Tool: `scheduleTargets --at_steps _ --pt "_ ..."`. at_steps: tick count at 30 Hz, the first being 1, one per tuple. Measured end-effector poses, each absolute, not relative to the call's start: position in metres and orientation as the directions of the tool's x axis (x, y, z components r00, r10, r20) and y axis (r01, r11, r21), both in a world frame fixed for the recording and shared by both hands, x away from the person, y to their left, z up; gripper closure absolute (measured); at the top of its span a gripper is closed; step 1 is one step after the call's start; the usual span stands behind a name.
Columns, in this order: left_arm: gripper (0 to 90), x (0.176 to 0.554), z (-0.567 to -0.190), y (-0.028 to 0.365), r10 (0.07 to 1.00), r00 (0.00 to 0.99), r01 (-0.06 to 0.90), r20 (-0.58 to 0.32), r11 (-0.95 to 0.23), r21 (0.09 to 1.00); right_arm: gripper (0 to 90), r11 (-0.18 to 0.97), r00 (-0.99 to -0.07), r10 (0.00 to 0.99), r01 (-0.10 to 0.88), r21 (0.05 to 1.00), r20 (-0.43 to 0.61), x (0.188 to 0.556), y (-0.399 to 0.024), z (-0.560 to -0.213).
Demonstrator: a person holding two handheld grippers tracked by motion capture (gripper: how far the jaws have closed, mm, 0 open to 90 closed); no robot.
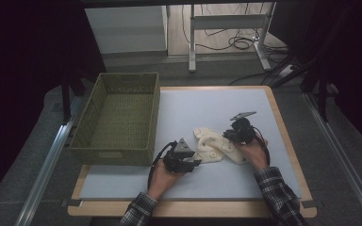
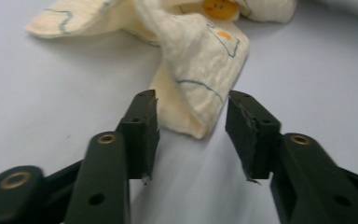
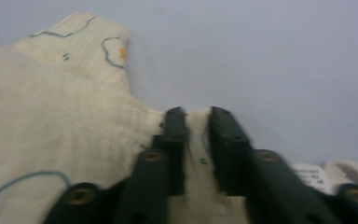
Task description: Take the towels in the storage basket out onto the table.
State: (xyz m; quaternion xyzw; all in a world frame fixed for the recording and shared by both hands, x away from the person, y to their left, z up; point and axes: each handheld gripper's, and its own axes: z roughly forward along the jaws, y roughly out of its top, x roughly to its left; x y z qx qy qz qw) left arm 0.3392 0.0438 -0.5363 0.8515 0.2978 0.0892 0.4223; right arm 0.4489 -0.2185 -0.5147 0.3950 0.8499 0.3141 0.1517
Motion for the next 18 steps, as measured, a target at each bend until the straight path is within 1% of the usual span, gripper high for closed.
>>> scheduleTargets --at_steps 1,2,4,5,6,7,10,12,15,18 --pt "62.3 0.341 -0.537 0.041 0.576 0.812 0.429 -0.095 -0.479 0.766 86.8 0.499 -0.645 0.763 0.565 0.657 -0.024 0.447 -0.219 -0.513" --pt "62.3 0.342 -0.539 0.039 0.573 0.815 0.428 -0.091 -0.489 0.76 86.8 0.499 -0.645 0.763 0.565 0.657 -0.024 0.447 -0.219 -0.513" --pt "72.4 0.342 -0.539 0.037 0.573 0.817 0.415 -0.072 -0.495 0.763 87.4 0.494 -0.647 0.762 0.555 0.67 -0.026 0.443 -0.223 -0.509" --pt "79.2 0.343 -0.536 0.038 0.573 0.815 0.42 -0.09 -0.476 0.773 87.5 0.48 -0.647 0.762 0.542 0.689 -0.022 0.438 -0.228 -0.5" --pt "80.9 0.343 -0.536 0.038 0.573 0.815 0.42 -0.09 -0.476 0.773 87.5 0.48 -0.647 0.762 0.542 0.689 -0.022 0.438 -0.228 -0.5" --pt "82.3 0.344 -0.53 0.042 0.58 0.81 0.415 -0.082 -0.47 0.779 87.5 0.471 -0.647 0.762 0.528 0.707 -0.025 0.433 -0.235 -0.491" --pt "83.3 0.343 -0.525 0.046 0.586 0.806 0.409 -0.076 -0.459 0.789 87.5 0.457 -0.64 0.768 0.513 0.727 -0.032 0.428 -0.244 -0.481" --pt "84.0 0.342 -0.518 0.051 0.593 0.802 0.403 -0.066 -0.456 0.794 87.5 0.429 -0.628 0.778 0.515 0.742 -0.015 0.422 -0.257 -0.471" --pt "84.4 0.339 -0.511 0.057 0.603 0.796 0.392 -0.046 -0.457 0.798 87.5 0.415 -0.628 0.778 0.51 0.754 -0.003 0.414 -0.265 -0.466" --pt "84.7 0.333 -0.504 0.062 0.608 0.793 0.379 -0.023 -0.464 0.8 87.5 0.417 -0.631 0.775 0.491 0.765 -0.018 0.399 -0.276 -0.457"
